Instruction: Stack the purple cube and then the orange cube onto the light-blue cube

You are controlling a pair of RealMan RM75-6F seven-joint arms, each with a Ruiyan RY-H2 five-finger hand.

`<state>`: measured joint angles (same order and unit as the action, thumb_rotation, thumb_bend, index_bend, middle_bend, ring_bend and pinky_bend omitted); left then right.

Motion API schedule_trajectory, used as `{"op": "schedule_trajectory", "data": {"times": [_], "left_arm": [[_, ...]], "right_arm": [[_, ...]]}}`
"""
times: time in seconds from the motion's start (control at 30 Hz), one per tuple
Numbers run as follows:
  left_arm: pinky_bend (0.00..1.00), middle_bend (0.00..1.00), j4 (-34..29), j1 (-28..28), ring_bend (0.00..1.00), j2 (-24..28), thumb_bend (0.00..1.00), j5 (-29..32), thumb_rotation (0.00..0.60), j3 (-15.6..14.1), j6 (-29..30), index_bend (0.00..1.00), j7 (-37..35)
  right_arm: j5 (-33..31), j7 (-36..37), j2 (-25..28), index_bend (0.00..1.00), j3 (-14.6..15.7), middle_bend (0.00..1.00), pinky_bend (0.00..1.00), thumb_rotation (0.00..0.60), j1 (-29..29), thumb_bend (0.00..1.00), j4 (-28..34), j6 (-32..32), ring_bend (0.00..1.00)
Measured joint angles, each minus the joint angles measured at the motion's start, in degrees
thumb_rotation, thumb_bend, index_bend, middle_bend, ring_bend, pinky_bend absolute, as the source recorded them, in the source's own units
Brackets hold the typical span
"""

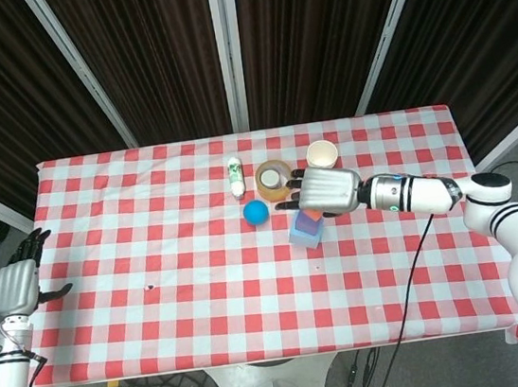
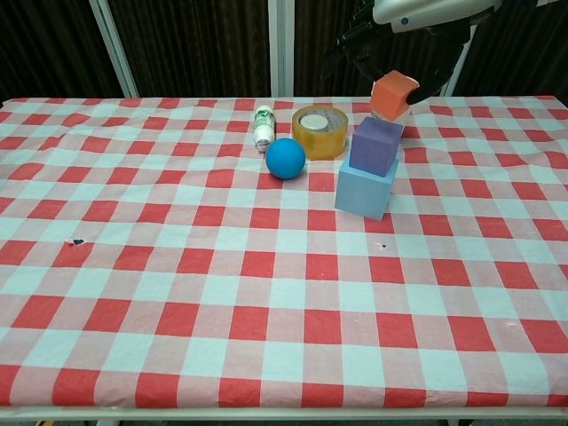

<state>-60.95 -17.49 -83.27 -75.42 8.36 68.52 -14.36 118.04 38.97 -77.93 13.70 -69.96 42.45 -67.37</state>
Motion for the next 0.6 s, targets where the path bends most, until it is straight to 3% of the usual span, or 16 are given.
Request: {"op": "schedule_trajectory", "data": {"times": [0.23, 0.6], "left_arm": [[0.25, 0.17, 0.97, -0.09, 0.13, -0.42, 0.11, 0.42, 0.600, 0.16, -0.58, 0.17, -0.37], [0.25, 0.17, 2.42, -0.26, 0.13, -0.97, 0.11, 1.34, 0.600, 0.70, -1.58, 0.17, -1.20]], "right_arm": [[-1.15, 5.35, 0.30, 0.17, 1.40, 0.49, 0.31, 0.600, -3.81, 0.18, 3.24, 5.92, 0.26], [-0.01, 6.97, 0.12, 0.17, 3.33, 0.49, 0.32, 0.600, -6.67, 0.18, 0.85, 5.96, 0.26]]}}
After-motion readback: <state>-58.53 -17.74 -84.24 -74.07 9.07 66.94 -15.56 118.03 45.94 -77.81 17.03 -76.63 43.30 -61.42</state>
